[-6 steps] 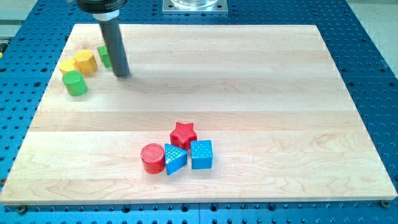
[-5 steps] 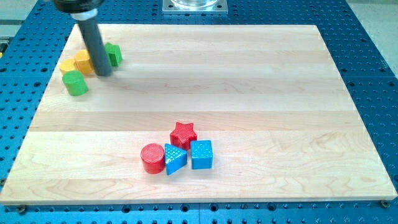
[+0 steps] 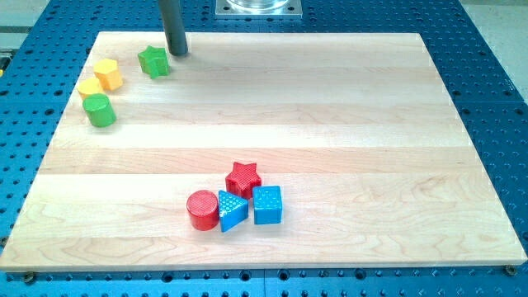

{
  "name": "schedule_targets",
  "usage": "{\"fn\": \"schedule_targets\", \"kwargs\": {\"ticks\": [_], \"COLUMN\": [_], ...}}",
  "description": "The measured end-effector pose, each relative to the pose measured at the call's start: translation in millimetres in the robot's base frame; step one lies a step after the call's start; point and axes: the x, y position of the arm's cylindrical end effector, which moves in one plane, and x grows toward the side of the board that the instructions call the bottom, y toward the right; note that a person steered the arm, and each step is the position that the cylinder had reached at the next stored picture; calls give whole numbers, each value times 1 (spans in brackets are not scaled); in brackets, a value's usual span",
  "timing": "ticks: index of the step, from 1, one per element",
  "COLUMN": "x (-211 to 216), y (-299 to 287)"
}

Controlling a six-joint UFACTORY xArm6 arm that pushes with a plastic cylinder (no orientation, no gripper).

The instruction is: Slide the green star above the hexagon

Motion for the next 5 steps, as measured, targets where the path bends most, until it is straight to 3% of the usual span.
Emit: {"fn": "schedule_targets", "kwargs": {"ticks": [1, 2, 3, 4, 5], "x": [43, 49, 24, 14, 34], "y": [40, -13, -51, -66, -62]}}
